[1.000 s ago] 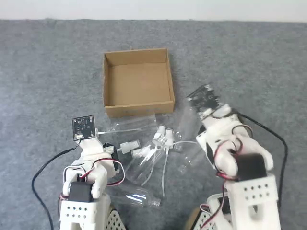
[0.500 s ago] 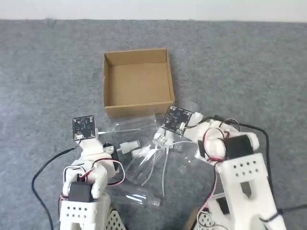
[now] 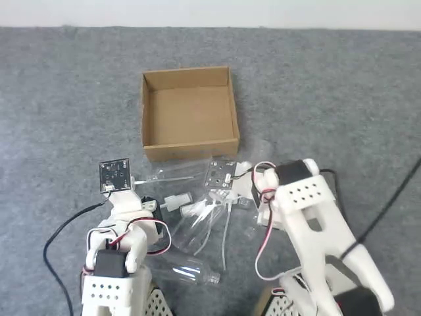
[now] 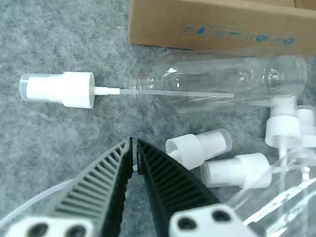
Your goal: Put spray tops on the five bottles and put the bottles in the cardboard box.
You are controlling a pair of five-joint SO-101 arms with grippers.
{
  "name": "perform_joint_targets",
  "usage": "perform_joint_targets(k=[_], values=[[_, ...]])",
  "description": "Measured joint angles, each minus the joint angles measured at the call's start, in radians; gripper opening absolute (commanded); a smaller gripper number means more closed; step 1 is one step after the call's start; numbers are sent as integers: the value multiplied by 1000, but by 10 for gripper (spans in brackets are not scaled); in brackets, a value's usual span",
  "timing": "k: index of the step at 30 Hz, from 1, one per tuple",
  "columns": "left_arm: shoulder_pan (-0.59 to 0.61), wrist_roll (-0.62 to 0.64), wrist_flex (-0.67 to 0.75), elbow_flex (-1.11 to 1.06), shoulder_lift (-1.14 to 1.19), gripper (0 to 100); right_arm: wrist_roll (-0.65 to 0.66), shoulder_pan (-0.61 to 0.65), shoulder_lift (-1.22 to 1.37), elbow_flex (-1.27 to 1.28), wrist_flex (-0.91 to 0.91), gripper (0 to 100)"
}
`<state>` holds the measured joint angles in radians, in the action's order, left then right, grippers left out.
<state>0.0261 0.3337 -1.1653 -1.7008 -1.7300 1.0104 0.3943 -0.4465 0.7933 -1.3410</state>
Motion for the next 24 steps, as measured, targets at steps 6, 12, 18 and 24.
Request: perform_joint_targets(k=[6,12,18,24], values=[[0,0,0,0,0,13,68,11,58,-5,3,365],[0,0,0,0,0,13,110,3,213,2,29,365],[0,0,0,0,0,13,120,6,301,0,74,276],[2,0,0,0,0,13,120,6,308,0,75,171]])
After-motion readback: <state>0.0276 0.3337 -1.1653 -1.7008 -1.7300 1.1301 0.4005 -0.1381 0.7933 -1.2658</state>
